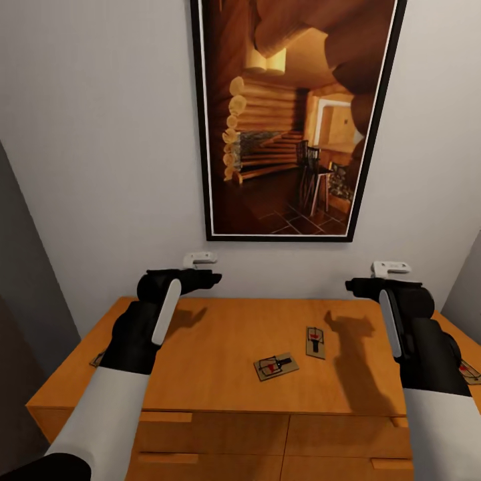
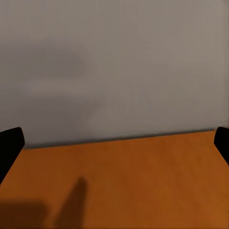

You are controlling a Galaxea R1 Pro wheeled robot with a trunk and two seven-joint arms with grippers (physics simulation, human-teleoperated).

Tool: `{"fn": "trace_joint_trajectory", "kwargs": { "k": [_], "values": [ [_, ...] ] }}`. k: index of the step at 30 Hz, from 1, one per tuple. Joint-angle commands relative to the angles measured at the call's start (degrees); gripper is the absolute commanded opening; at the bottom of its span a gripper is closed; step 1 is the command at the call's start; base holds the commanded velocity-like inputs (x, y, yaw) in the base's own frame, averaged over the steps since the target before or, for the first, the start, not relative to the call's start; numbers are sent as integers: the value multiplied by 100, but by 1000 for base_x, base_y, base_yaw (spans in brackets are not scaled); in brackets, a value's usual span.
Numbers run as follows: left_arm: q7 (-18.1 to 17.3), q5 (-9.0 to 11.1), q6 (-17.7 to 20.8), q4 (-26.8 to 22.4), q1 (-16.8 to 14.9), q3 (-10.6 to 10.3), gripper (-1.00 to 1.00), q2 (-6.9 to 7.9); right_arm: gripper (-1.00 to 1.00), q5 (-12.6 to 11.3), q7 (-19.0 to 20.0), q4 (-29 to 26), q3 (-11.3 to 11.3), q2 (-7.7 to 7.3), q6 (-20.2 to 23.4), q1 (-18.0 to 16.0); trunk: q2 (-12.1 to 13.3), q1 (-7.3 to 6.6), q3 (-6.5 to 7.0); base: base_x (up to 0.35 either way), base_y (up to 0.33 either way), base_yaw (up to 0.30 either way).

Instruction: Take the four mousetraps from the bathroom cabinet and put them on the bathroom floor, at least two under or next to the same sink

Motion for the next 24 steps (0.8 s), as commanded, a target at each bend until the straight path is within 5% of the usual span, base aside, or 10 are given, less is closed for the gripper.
{"fn": "trace_joint_trajectory", "kwargs": {
  "k": [1,24],
  "values": [
    [34,45,-10,-4,7,-2,100,2,100,36,14,-38,11,1,27,-5,-4,0,-7,0,0,0],
    [22,40,-396,-8,236,-25,100,11,100,7,18,-328,58,62,27,4,-4,0,-7,0,0,0]
  ]
}}
